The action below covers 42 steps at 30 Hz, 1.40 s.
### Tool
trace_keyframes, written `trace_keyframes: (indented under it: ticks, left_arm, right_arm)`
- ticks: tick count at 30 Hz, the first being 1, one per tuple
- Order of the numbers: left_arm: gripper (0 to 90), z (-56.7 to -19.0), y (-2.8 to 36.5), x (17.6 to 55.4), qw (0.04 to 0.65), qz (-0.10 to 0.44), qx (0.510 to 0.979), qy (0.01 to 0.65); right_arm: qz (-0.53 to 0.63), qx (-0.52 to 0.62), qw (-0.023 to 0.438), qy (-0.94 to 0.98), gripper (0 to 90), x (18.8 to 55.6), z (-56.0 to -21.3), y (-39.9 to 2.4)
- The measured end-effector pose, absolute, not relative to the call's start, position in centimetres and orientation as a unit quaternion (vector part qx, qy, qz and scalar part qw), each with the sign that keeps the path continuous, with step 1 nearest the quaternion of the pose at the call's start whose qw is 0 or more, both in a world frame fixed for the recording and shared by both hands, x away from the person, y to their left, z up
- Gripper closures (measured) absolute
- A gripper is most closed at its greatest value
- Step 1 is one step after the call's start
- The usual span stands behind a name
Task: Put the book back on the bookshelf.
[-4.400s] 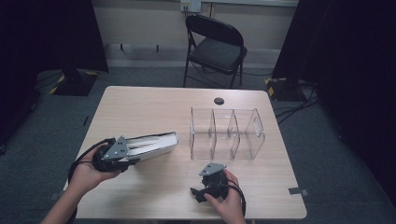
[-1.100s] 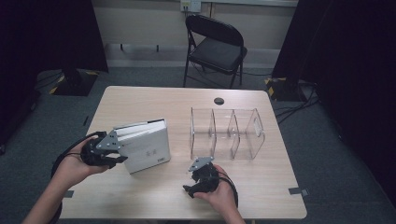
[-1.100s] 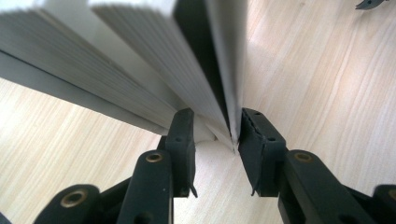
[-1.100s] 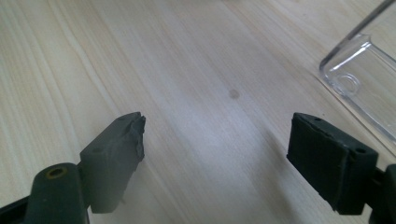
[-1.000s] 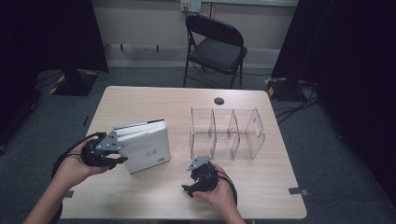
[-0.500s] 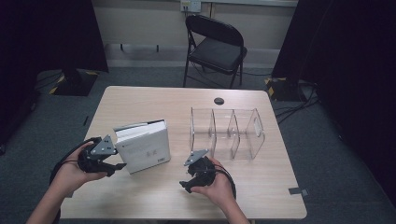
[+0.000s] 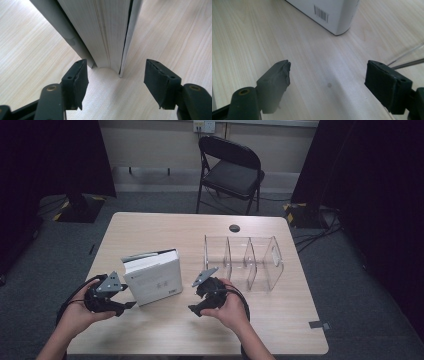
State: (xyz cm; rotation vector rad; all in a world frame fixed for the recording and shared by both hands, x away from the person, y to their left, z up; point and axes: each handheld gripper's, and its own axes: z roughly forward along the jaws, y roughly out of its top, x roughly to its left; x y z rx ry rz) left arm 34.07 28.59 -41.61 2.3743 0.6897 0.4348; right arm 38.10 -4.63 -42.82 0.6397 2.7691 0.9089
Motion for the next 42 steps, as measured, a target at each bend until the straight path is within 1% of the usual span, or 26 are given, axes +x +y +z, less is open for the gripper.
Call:
trace_keyframes:
  ticks: [10,14,22,30,34,37,42]
  left_arm:
    - [34.3,-42.6,28.6,33.9,0.31,0.158,0.898,0.27]
    - [34.1,-43.1,28.5,33.9,0.306,0.155,0.9,0.27]
    - [34.1,-43.3,28.7,33.8,0.305,0.153,0.899,0.273]
    - [33.4,-44.7,28.8,33.7,0.312,0.144,0.896,0.281]
    - [30.5,-45.9,28.7,33.7,0.309,0.135,0.897,0.287]
    - [30.0,-46.6,28.6,33.6,0.307,0.128,0.898,0.288]
    - [28.2,-47.2,28.6,33.5,0.318,0.133,0.896,0.282]
  right_arm:
    - [0.302,0.206,0.067,0.929,19.5,40.0,-40.4,-4.1]
    - [0.301,0.197,0.063,0.931,21.3,40.6,-39.3,-3.7]
    - [0.302,0.186,0.054,0.933,20.7,41.4,-37.3,-1.9]
    - [0.296,0.173,0.061,0.938,20.7,41.8,-35.8,-0.5]
    - [0.292,0.169,0.068,0.939,20.7,42.4,-35.0,-0.1]
    - [0.289,0.162,0.071,0.941,20.7,42.7,-34.5,0.2]
    - [0.282,0.151,0.074,0.945,20.7,43.1,-33.8,0.6]
